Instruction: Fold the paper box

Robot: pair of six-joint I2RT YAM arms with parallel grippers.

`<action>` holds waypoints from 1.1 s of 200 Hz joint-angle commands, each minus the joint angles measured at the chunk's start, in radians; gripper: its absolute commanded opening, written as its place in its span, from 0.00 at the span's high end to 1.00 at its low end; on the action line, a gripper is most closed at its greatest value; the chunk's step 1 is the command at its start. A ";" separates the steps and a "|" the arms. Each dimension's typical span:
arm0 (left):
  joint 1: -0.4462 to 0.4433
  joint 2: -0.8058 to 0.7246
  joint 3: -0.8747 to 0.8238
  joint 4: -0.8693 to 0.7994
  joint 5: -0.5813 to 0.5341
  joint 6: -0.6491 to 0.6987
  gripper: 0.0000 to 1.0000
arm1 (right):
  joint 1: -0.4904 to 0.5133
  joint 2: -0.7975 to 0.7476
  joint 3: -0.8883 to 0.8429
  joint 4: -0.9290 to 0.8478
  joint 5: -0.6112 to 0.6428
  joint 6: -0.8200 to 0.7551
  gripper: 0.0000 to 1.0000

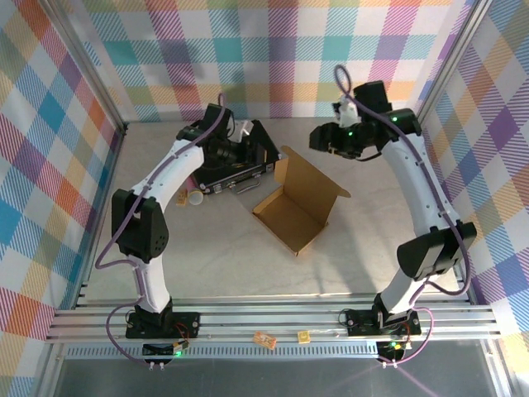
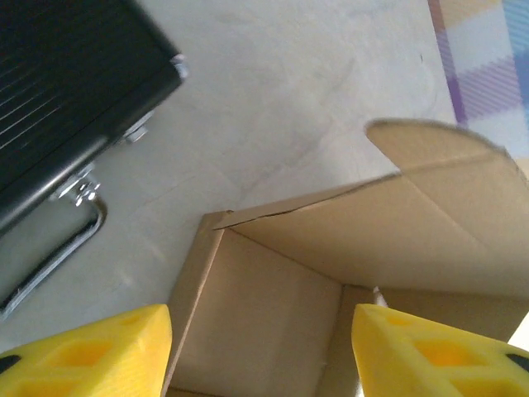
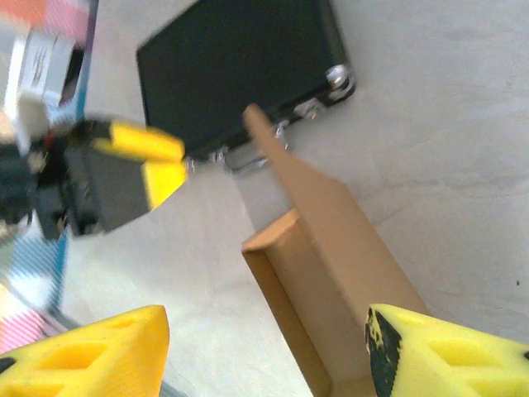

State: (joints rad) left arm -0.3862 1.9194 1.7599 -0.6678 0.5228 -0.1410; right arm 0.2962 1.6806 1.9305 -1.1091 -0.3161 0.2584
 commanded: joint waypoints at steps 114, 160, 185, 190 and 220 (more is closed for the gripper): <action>-0.175 0.045 -0.082 0.273 -0.296 0.290 0.36 | 0.119 0.223 0.083 -0.216 0.229 -0.264 0.46; -0.181 0.038 -0.134 0.338 -0.253 0.199 0.49 | 0.129 0.276 0.115 -0.211 0.239 -0.253 0.60; -0.181 0.022 -0.180 0.382 -0.184 0.142 0.56 | 0.137 0.295 0.119 -0.198 0.241 -0.247 0.63; -0.181 0.018 -0.191 0.417 -0.182 0.130 0.56 | 0.138 0.300 0.123 -0.198 0.242 -0.245 0.64; -0.181 0.001 -0.245 0.503 -0.121 0.032 0.56 | 0.148 0.330 0.144 -0.199 0.247 -0.242 0.76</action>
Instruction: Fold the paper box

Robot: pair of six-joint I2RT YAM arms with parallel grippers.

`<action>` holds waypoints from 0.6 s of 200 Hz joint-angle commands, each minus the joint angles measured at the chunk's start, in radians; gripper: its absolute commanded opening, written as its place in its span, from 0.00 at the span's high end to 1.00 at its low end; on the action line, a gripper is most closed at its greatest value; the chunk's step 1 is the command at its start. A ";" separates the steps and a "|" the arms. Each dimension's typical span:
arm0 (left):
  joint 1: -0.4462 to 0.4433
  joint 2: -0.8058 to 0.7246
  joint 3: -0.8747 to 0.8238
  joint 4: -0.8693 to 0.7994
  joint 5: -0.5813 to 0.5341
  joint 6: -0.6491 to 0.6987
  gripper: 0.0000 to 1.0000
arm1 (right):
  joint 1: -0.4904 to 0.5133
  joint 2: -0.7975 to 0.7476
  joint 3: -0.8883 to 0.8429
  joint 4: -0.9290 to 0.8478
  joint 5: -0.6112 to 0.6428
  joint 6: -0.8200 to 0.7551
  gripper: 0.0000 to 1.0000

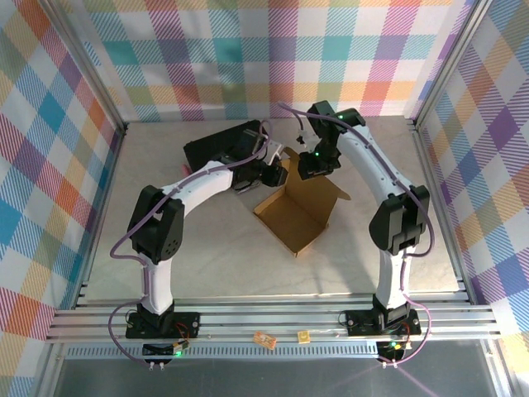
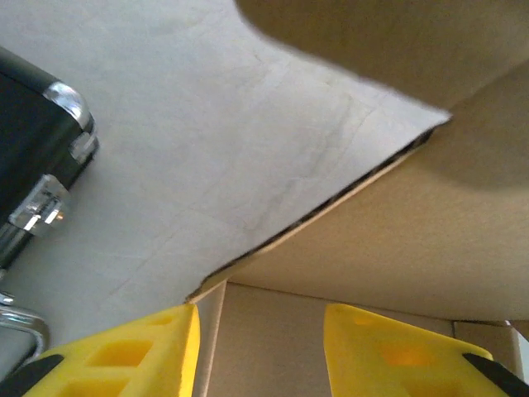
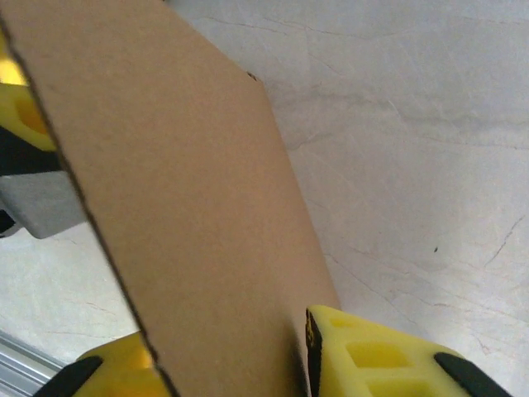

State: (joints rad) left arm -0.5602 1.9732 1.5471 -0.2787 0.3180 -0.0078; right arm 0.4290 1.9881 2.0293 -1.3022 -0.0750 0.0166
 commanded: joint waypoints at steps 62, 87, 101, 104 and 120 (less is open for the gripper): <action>-0.007 -0.065 -0.132 0.336 0.213 -0.315 0.57 | 0.030 0.040 0.063 0.005 0.006 -0.019 1.00; 0.007 -0.094 -0.122 0.303 0.163 -0.344 0.53 | 0.030 0.037 0.063 0.004 0.013 -0.036 1.00; 0.050 -0.132 -0.098 0.229 0.090 -0.411 0.43 | 0.030 0.029 0.057 0.005 0.019 -0.049 1.00; 0.063 -0.142 -0.097 0.215 0.074 -0.431 0.41 | 0.031 0.025 0.055 0.006 0.020 -0.051 1.00; 0.153 -0.179 -0.133 0.234 0.082 -0.576 0.39 | 0.031 0.009 0.048 0.016 0.016 -0.070 1.00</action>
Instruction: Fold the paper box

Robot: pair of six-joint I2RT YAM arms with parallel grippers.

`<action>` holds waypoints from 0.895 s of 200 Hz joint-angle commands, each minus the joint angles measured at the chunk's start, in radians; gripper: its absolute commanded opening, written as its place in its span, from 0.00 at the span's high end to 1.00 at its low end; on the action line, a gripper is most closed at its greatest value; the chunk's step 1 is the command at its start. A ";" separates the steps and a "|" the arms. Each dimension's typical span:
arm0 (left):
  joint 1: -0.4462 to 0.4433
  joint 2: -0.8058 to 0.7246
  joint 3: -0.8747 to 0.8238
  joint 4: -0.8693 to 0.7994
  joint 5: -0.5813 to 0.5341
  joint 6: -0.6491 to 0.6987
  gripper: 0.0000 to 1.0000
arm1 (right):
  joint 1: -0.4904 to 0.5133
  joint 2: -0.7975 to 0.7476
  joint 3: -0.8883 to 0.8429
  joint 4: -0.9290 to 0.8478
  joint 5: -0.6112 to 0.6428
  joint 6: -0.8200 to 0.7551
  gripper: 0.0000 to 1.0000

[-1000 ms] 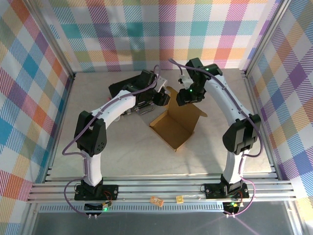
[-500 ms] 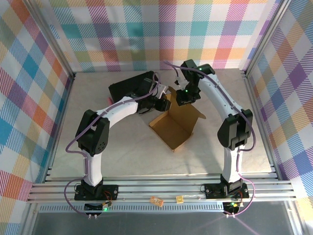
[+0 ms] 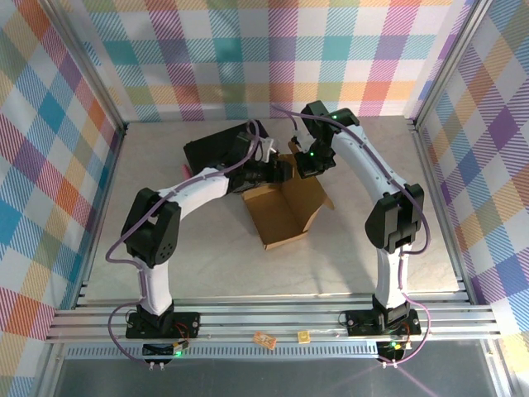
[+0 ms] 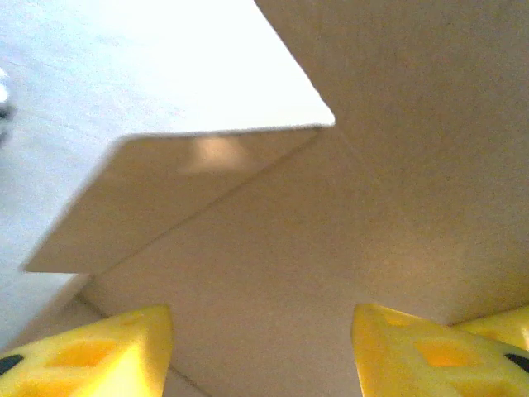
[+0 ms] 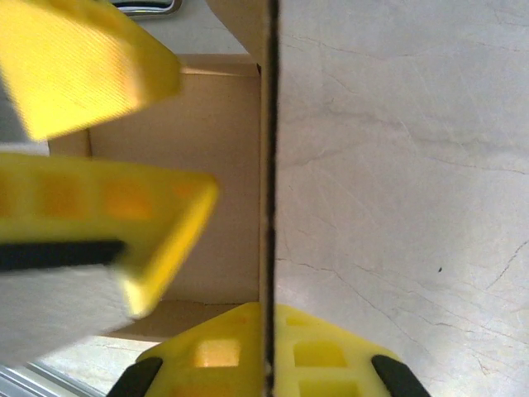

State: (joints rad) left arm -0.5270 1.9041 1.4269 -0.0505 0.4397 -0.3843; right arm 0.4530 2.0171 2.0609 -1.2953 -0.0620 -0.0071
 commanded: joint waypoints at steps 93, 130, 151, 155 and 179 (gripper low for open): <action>0.239 0.188 0.167 0.153 0.363 -0.172 0.68 | 0.027 -0.032 0.015 0.025 -0.070 -0.078 1.00; 0.205 0.190 0.142 0.127 0.369 -0.147 0.75 | 0.027 -0.026 0.014 0.039 -0.065 -0.071 1.00; 0.191 0.149 0.095 0.070 0.335 -0.095 0.76 | 0.029 -0.023 0.017 0.044 -0.064 -0.068 1.00; 0.190 0.141 0.083 0.070 0.331 -0.092 0.76 | 0.029 -0.023 0.016 0.045 -0.065 -0.068 1.00; 0.175 0.117 0.051 0.063 0.334 -0.077 0.76 | 0.030 -0.020 0.018 0.047 -0.070 -0.070 1.00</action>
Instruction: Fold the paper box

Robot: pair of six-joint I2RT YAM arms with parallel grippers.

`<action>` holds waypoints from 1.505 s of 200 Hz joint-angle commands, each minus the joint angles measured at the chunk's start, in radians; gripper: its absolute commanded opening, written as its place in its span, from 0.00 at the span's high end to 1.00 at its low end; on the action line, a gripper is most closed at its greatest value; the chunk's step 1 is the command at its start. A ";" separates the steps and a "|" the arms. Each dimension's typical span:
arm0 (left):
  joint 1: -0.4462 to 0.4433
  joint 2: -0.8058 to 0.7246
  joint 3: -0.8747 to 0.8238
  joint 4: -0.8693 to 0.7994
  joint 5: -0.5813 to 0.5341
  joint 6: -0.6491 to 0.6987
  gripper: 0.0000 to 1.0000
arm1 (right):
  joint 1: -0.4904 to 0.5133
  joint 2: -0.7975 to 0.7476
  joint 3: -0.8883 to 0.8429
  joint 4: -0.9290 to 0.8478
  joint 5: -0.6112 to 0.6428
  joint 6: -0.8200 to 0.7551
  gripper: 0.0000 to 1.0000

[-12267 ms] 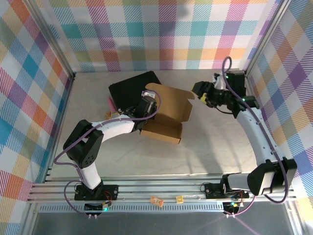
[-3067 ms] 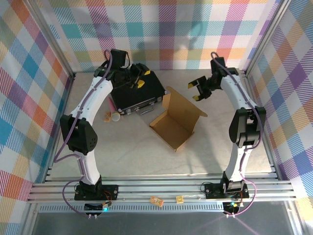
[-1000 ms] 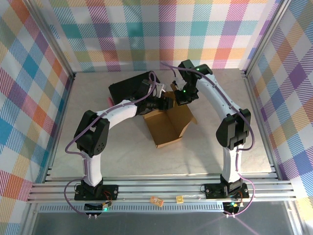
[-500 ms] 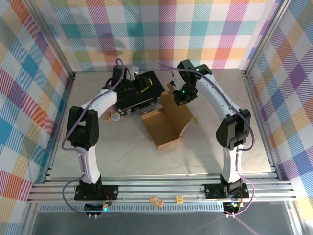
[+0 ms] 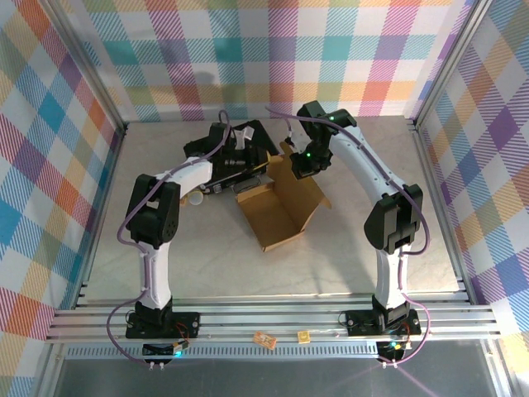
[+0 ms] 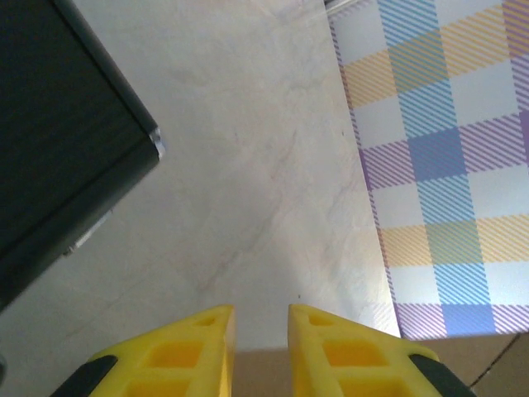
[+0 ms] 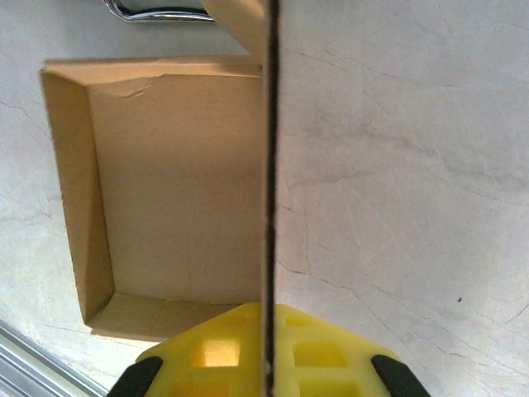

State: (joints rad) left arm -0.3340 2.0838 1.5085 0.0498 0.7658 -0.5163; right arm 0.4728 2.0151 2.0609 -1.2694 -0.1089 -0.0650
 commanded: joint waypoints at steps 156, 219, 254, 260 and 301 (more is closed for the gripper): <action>-0.166 -0.141 -0.093 -0.075 -0.163 0.058 0.78 | 0.035 -0.011 0.029 0.036 -0.054 -0.024 1.00; -0.210 -0.111 -0.056 -0.061 -0.200 0.030 0.78 | 0.044 -0.003 0.031 0.034 -0.069 -0.068 1.00; -0.232 -0.093 -0.042 -0.049 -0.218 0.007 0.79 | 0.046 0.002 0.037 0.036 -0.075 -0.070 1.00; -0.236 -0.091 -0.042 -0.045 -0.222 0.004 0.79 | 0.047 0.004 0.038 0.036 -0.076 -0.070 1.00; -0.263 -0.075 -0.048 -0.018 -0.265 -0.011 0.80 | 0.051 0.006 0.040 0.037 -0.083 -0.074 1.00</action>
State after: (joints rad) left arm -0.5198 1.9850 1.4372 -0.0177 0.4709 -0.5087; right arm 0.4786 2.0151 2.0647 -1.3067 -0.0856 -0.0914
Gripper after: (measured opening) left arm 0.202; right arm 0.057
